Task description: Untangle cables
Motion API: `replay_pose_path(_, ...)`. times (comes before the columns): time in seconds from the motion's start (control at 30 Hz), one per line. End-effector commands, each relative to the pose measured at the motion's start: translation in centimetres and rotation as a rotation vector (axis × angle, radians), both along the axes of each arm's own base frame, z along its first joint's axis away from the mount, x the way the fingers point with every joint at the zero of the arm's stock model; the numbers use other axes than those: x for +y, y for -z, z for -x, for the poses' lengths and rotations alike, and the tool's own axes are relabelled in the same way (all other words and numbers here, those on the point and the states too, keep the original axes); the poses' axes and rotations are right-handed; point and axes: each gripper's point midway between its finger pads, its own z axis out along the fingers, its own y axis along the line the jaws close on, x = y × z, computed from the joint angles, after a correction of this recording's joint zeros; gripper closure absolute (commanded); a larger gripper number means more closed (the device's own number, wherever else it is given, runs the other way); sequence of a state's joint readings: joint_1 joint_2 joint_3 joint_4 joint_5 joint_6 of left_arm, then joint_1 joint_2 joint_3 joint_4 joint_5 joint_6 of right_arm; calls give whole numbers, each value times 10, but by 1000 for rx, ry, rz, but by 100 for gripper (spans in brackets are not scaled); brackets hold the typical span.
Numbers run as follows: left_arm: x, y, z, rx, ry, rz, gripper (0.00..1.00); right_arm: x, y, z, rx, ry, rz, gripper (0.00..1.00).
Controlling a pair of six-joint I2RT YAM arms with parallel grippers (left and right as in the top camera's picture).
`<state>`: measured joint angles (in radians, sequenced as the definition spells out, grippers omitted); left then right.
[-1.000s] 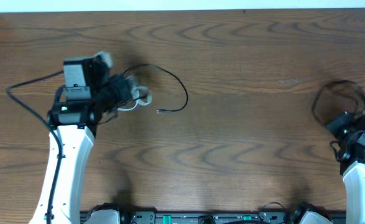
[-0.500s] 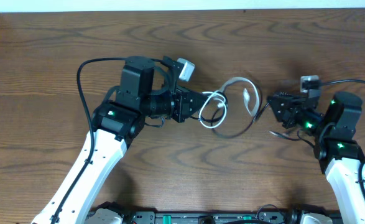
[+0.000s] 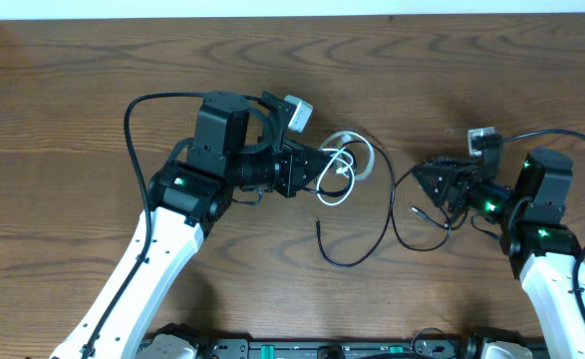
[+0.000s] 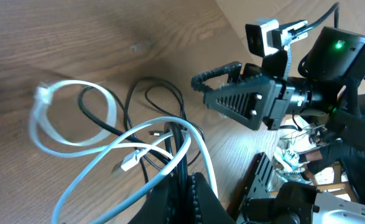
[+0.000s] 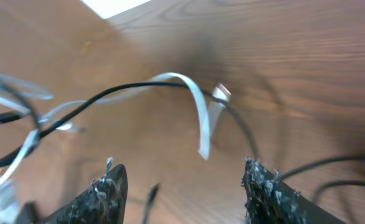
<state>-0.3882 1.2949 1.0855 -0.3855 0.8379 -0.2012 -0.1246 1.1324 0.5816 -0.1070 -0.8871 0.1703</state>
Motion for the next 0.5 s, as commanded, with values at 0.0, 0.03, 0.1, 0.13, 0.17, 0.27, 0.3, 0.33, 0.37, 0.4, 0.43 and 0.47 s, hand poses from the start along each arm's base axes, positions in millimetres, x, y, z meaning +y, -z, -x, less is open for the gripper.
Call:
replay_pose_path(0.0, -7, -5, 6, -35, 37, 2, 93, 25, -16, 16, -55, -159, -60, 44)
replay_pose_path(0.03, -10, -4, 8, -31, 46, 0, 93, 31, -17, 19, -62, -186, -62, 44)
replay_pose_path(0.1, -14, -1, 11, -23, 60, -3, 93, 39, -19, 23, -77, -226, -63, 44)
replay_pose_path(0.13, -16, 1, 12, -19, 68, -5, 92, 43, -20, 25, -87, -247, -62, 44)
replay_pose_path(0.17, -19, 3, 14, -11, 76, -9, 93, 47, -20, 27, -95, -266, -61, 45)
replay_pose_path(0.27, -26, 12, 17, 15, 99, -20, 93, 57, -23, 31, -114, -302, -60, 48)
replay_pose_path(0.3, -27, 14, 18, 20, 103, -22, 93, 59, -24, 31, -120, -308, -60, 48)
replay_pose_path(0.33, -29, 16, 19, 26, 109, -25, 93, 60, -25, 32, -126, -315, -59, 48)
replay_pose_path(0.37, -31, 18, 20, 31, 115, -27, 93, 62, -25, 32, -131, -322, -59, 48)
replay_pose_path(0.4, -33, 20, 20, 35, 120, -29, 93, 64, -26, 33, -135, -332, -61, 48)
replay_pose_path(0.43, -34, 21, 21, 37, 123, -31, 92, 66, -27, 35, -139, -343, -65, 48)
replay_pose_path(0.47, -35, 22, 22, 39, 127, -34, 93, 70, -29, 38, -143, -361, -73, 48)
